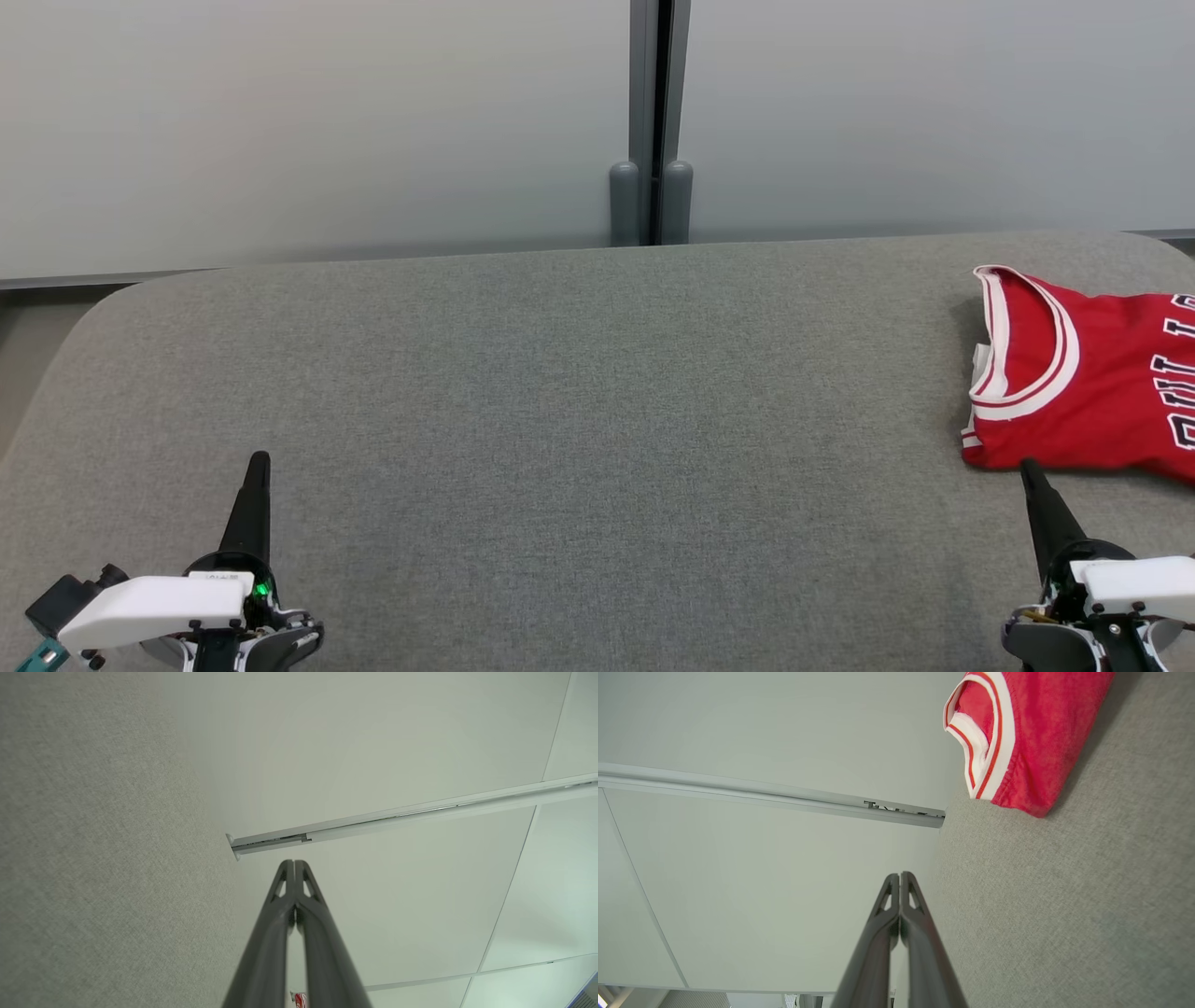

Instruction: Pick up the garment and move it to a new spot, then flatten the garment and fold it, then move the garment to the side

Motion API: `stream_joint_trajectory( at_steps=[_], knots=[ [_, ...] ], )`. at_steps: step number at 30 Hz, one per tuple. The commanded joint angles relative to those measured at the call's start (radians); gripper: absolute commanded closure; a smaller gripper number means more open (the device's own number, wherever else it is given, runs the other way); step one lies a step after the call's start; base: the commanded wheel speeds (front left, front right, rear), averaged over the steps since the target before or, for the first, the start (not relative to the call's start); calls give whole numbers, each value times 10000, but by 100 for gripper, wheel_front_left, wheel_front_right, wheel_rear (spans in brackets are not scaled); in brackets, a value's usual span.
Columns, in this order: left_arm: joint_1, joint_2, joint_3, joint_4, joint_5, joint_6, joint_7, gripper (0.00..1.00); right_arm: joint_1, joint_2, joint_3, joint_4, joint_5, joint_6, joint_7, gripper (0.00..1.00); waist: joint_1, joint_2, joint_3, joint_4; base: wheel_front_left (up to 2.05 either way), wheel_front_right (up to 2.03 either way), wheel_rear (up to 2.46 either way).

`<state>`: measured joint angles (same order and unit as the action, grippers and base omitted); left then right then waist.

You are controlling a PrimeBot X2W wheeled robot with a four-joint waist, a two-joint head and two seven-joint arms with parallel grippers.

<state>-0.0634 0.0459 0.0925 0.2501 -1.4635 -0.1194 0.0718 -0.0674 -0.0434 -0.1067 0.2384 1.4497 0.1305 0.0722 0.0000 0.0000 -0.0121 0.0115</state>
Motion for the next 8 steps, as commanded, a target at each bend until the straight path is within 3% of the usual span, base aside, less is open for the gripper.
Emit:
stream_joint_trajectory(
  at_steps=[1, 8],
  knots=[
    [-220, 58, 73, -60, -208, -64, 75, 100, -156, -93, -35, -17, 245, 4, 99, 100, 0, 0, 11, -8, 0, 0, 0],
    [-348, 62, 128, -64, -640, -91, 190, 100, -263, -99, -51, 11, 679, 4, 216, 100, 0, 0, 52, -39, 0, 0, 0]
  ],
)
